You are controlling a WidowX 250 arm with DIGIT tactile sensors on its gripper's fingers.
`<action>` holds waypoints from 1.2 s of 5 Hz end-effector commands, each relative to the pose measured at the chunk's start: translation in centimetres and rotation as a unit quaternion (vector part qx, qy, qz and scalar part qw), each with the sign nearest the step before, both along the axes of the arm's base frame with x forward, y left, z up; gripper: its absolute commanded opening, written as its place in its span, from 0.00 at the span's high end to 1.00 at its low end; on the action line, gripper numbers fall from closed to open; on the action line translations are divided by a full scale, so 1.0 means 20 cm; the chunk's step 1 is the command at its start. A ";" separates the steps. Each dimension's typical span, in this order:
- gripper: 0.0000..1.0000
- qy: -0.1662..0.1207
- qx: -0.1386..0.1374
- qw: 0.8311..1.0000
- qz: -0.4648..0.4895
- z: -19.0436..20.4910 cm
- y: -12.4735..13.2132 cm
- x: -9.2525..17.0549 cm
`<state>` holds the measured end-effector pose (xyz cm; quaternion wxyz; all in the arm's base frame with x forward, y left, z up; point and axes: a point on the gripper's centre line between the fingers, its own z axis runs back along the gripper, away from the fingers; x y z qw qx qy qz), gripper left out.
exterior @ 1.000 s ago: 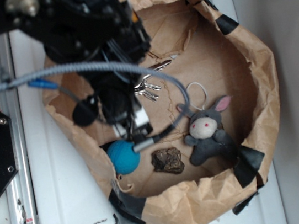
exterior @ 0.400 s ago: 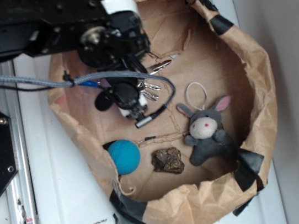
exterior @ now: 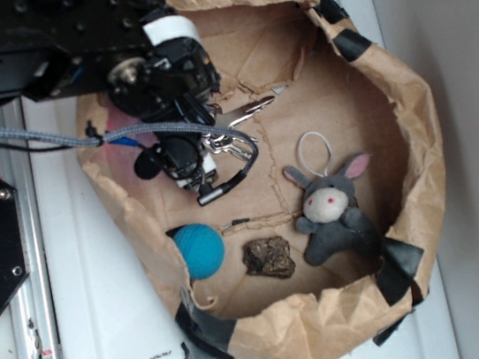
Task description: Grab the silver keys.
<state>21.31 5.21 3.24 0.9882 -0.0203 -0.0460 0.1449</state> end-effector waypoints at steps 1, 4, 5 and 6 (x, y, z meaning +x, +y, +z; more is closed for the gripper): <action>1.00 -0.025 -0.004 1.000 0.005 0.05 0.03 -0.03; 1.00 -0.025 -0.005 1.000 0.001 0.05 0.03 -0.05; 1.00 -0.029 -0.006 1.000 -0.001 0.06 0.03 -0.06; 1.00 -0.037 -0.016 0.999 -0.007 0.15 0.00 -0.06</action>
